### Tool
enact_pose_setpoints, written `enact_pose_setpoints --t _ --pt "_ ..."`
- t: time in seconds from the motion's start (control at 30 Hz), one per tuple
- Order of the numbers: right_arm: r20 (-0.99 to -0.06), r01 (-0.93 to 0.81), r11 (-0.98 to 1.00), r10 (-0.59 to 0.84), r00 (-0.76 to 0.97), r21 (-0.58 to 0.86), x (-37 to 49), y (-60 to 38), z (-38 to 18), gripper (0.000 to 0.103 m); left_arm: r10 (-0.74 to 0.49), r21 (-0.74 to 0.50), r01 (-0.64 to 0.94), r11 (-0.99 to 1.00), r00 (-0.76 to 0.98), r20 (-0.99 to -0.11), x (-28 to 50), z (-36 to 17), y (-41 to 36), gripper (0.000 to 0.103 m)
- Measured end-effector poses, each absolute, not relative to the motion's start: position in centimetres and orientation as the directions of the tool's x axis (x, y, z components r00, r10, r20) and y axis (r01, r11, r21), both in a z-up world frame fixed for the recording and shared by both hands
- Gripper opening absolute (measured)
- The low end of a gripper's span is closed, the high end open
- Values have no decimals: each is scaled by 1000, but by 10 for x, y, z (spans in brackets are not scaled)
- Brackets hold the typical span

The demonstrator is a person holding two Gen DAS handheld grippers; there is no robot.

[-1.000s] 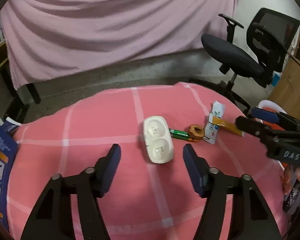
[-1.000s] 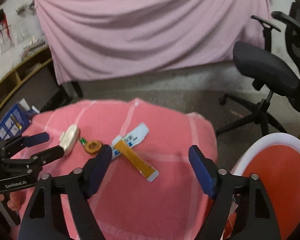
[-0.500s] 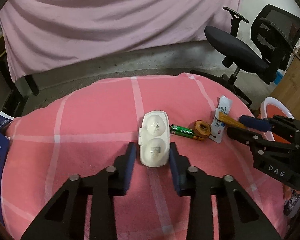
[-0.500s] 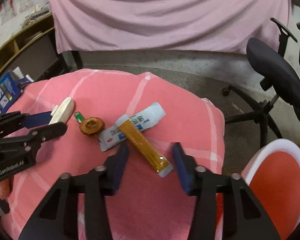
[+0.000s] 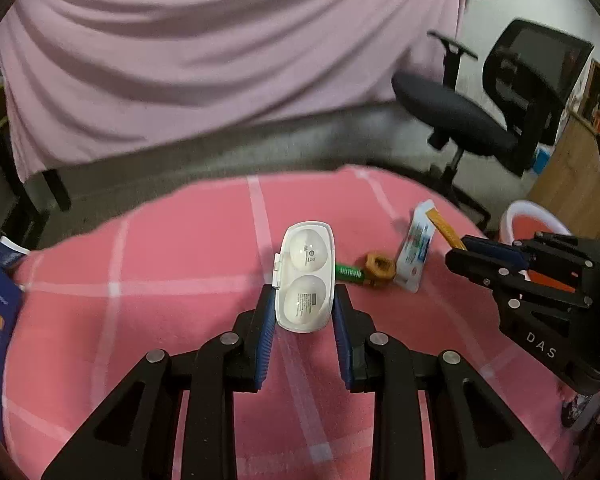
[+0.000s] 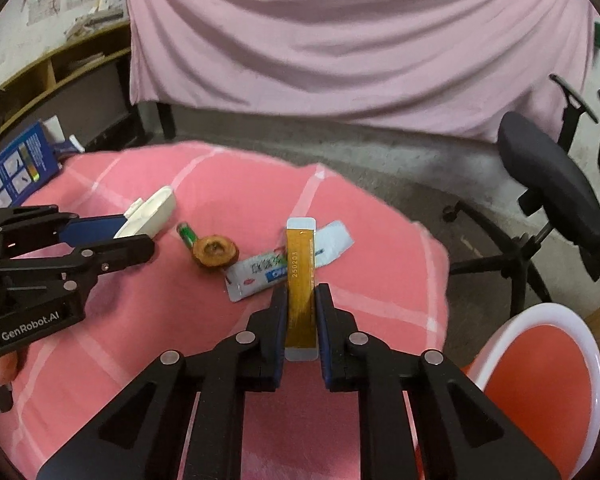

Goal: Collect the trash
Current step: 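Grasp the white earbud case with the left tool while the right tool grasps the orange tube, then carry the white case and orange tube over the red bucket and open both tools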

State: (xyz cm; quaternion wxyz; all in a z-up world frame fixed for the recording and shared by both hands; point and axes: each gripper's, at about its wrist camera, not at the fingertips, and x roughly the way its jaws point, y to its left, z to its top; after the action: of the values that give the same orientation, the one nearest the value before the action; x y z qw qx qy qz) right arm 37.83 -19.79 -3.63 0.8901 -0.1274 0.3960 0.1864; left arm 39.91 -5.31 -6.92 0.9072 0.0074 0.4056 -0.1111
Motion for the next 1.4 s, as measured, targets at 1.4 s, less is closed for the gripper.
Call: enact_pose_setpoints --t 1.4 --pt "-82 -127 991 129 988 26 272 -342 56 12 -352 29 357 934 930 -109 272 10 -184 24"
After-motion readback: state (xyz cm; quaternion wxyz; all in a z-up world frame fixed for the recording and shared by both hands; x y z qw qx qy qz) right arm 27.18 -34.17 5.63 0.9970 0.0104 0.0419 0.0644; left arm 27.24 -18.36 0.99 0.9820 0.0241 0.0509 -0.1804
